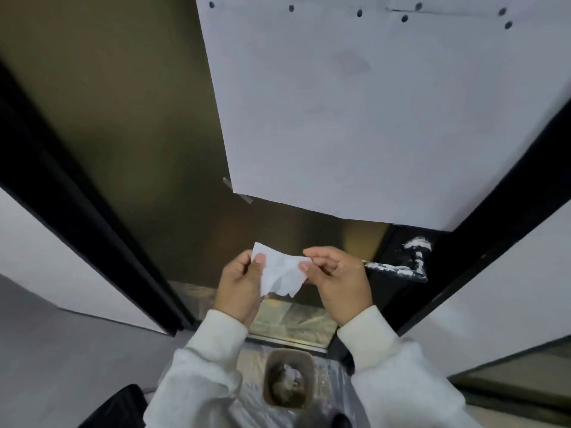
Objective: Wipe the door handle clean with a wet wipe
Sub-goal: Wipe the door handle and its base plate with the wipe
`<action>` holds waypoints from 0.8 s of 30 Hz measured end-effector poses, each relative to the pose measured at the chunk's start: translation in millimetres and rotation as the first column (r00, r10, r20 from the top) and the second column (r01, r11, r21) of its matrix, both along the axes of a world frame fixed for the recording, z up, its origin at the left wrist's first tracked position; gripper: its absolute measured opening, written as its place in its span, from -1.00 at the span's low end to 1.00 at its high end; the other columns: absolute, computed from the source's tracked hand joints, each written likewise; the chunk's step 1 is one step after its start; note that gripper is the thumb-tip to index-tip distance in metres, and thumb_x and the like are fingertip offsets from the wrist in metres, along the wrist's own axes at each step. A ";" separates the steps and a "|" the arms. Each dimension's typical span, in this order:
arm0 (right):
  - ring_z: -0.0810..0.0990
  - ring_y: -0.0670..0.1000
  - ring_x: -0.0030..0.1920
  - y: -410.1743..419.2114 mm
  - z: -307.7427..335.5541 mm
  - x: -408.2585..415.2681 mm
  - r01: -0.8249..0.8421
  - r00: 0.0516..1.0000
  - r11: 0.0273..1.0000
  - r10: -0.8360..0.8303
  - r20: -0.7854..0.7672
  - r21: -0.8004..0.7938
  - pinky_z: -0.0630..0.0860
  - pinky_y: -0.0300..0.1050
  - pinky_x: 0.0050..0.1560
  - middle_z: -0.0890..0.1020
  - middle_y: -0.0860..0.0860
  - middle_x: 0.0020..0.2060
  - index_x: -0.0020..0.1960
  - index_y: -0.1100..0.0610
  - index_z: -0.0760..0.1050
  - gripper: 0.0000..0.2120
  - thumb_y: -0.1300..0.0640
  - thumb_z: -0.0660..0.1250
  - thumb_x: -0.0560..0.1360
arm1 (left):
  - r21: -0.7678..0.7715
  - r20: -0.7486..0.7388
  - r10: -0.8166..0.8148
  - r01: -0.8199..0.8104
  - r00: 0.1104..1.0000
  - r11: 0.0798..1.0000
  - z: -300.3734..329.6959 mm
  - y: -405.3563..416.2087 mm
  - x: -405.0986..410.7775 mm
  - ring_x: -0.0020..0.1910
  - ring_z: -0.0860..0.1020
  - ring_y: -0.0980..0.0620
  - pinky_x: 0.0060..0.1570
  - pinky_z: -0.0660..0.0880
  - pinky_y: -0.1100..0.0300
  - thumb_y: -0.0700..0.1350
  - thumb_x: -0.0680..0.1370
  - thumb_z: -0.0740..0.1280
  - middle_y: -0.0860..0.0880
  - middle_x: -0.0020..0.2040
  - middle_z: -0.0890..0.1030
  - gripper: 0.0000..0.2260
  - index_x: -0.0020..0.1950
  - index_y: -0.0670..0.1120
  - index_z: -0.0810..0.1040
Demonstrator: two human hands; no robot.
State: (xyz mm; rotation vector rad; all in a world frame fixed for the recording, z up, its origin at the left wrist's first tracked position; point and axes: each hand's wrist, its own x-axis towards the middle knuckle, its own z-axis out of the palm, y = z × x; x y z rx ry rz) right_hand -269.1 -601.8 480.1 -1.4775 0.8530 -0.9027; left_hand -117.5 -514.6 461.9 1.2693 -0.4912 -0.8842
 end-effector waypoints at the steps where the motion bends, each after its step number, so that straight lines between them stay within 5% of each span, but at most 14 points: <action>1: 0.72 0.11 -0.06 -3.2 1.4 -3.1 -0.018 1.000 1.000 0.018 0.002 0.002 0.65 0.25 0.02 0.74 0.02 -0.14 -0.03 -0.08 0.70 -0.79 0.23 0.51 0.46 | 0.012 0.036 0.012 -0.013 0.999 1.000 1.5 -5.5 -6.5 -0.06 0.62 -0.13 -0.13 0.56 -0.02 -0.08 0.65 0.26 -0.12 -0.08 0.67 -0.79 -0.12 0.01 0.63; 5: 0.70 0.13 0.00 -18.6 13.2 -18.4 -0.146 0.989 0.988 0.146 0.008 0.058 0.63 0.27 0.08 0.75 0.02 -0.08 -0.02 -0.05 0.70 -0.82 0.08 0.56 0.38 | -0.013 0.304 0.012 -0.009 0.953 1.000 12.6 -27.8 -31.9 -0.12 0.61 -0.03 -0.10 0.59 -0.06 0.01 0.65 0.25 -0.03 -0.13 0.65 -0.83 -0.06 0.01 0.58; 11: 0.69 -0.03 -0.14 -60.8 33.1 -48.4 -0.181 0.970 0.957 0.135 -0.204 -0.226 0.66 -0.02 -0.02 0.72 -0.07 -0.21 -0.14 0.04 0.70 -0.85 0.29 0.52 0.43 | -0.025 -0.074 -0.218 0.216 0.973 0.976 19.3 -50.0 -64.4 -0.02 0.57 -0.20 0.05 0.48 -0.13 0.21 0.39 0.48 -0.19 -0.05 0.62 -0.59 0.02 -0.09 0.66; 18: 0.66 -0.07 -0.20 -95.2 37.0 -78.9 -0.114 0.978 0.938 0.047 -0.204 -0.328 0.61 -0.20 -0.10 0.71 -0.08 -0.23 -0.13 0.07 0.68 -0.91 0.21 0.56 0.42 | 0.275 0.284 -0.042 -0.039 0.958 0.961 0.0 -72.9 -78.0 0.03 0.62 0.02 0.02 0.58 0.15 0.02 0.62 0.29 0.02 -0.04 0.63 -0.88 -0.01 0.01 0.56; 21: 0.67 -0.07 -0.22 -104.4 36.5 -91.5 -0.115 0.979 0.940 0.053 -0.196 -0.321 0.61 -0.15 -0.09 0.71 -0.08 -0.27 -0.16 0.07 0.68 -0.93 0.20 0.53 0.44 | 0.332 0.309 0.005 -0.113 0.951 0.937 -10.9 -85.4 -92.5 0.03 0.61 -0.02 0.08 0.56 0.07 0.00 0.63 0.29 0.03 -0.05 0.65 -0.86 -0.01 0.00 0.60; 24: 0.68 -0.05 -0.24 -108.4 33.3 -99.2 -0.128 0.979 0.941 0.069 -0.194 -0.312 0.61 -0.13 -0.11 0.71 -0.07 -0.28 -0.17 0.06 0.68 -0.93 0.19 0.51 0.47 | 0.270 0.187 -0.018 -0.034 0.982 0.962 -12.6 -99.3 -113.6 -0.05 0.63 -0.02 -0.07 0.53 0.21 -0.09 0.65 0.27 0.01 -0.13 0.70 -0.81 -0.05 -0.04 0.66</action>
